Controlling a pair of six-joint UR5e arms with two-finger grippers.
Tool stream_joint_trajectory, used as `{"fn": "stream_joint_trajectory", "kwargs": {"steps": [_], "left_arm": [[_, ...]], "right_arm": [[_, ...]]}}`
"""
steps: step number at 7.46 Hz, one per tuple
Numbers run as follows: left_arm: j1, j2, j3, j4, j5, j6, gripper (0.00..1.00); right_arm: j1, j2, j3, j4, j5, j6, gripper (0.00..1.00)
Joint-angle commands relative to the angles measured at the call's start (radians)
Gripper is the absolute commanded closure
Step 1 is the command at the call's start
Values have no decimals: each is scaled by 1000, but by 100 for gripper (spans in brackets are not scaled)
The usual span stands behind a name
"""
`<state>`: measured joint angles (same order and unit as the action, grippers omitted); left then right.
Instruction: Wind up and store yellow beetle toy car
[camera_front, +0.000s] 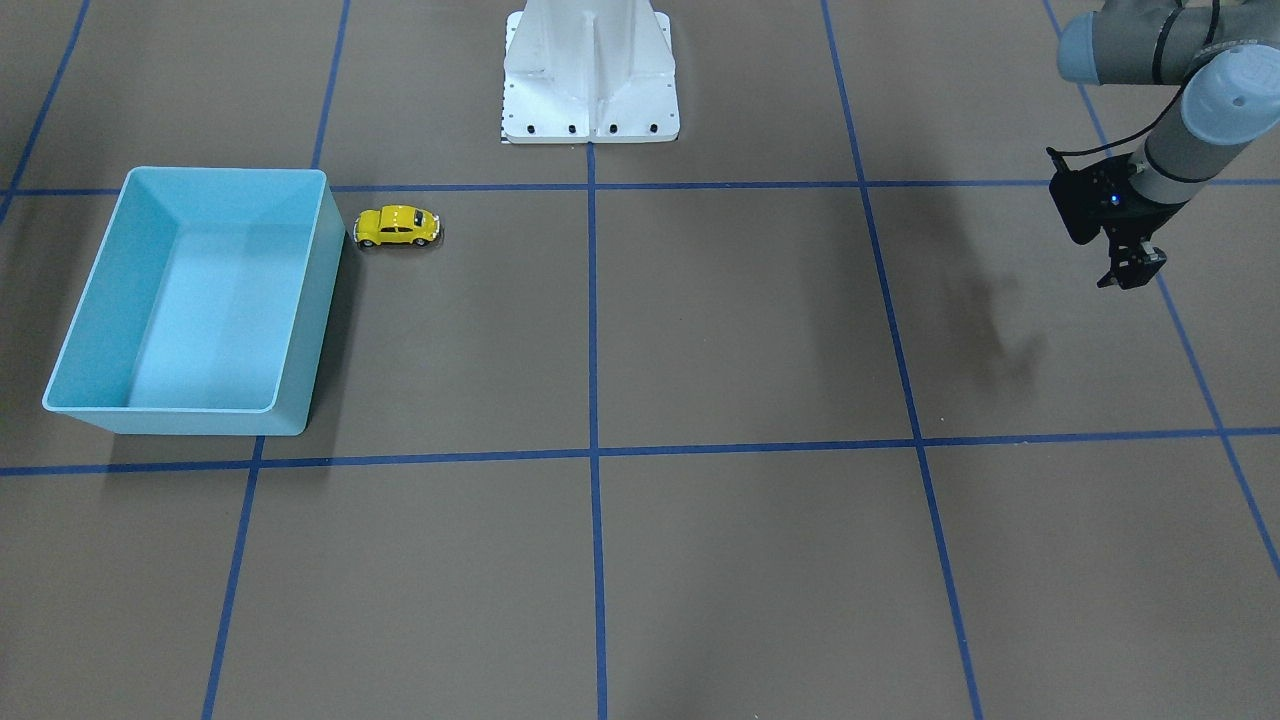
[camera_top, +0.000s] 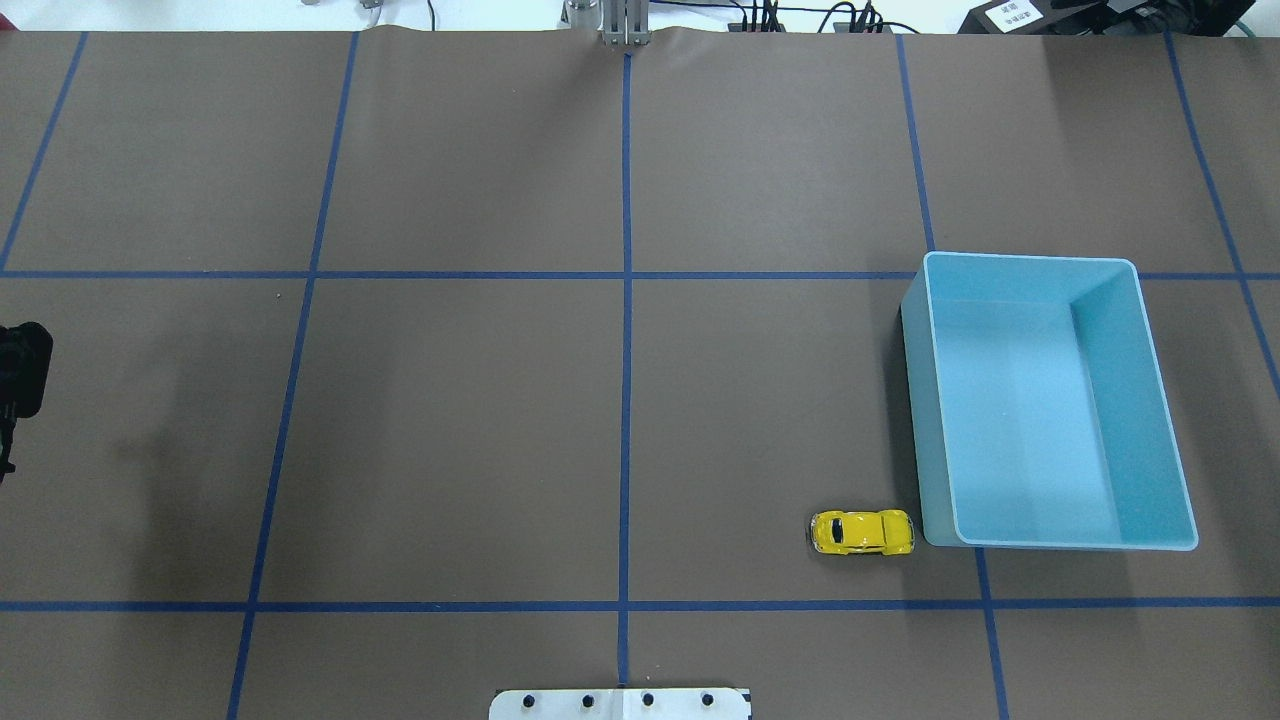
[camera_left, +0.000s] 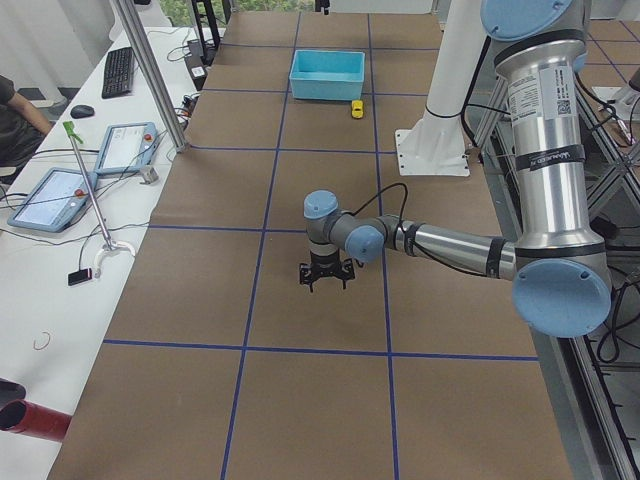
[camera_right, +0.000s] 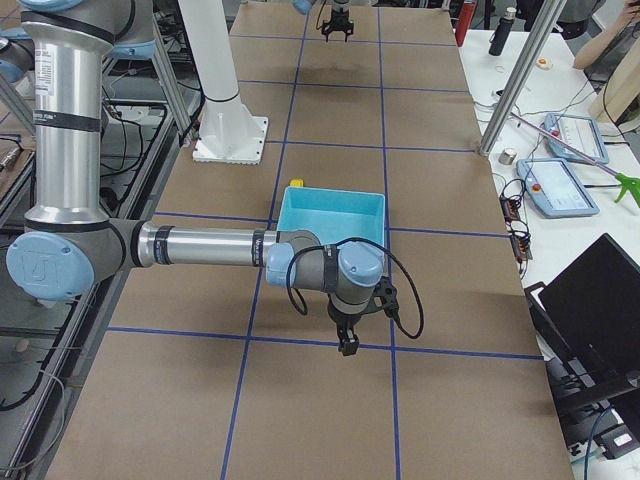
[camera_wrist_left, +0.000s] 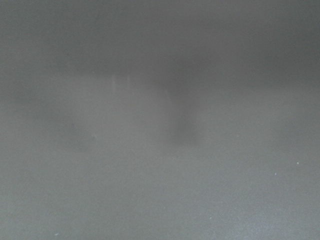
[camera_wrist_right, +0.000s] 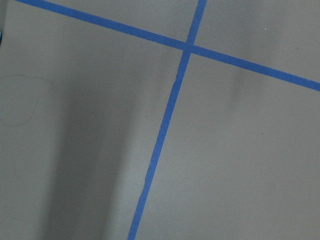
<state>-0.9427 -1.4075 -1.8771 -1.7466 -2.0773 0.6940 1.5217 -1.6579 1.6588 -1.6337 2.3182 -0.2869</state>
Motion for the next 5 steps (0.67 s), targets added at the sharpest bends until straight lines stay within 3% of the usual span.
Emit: {"fn": "stream_joint_trajectory", "kwargs": {"steps": [1,5], "left_arm": [[-80,-73,-17,166,-4,-143,0],[-206,-151,-19,277,-61,-430,0]], "right_arm": [[0,1,1,-1,1,0,0],[0,1,1,0,1,0,0]]}}
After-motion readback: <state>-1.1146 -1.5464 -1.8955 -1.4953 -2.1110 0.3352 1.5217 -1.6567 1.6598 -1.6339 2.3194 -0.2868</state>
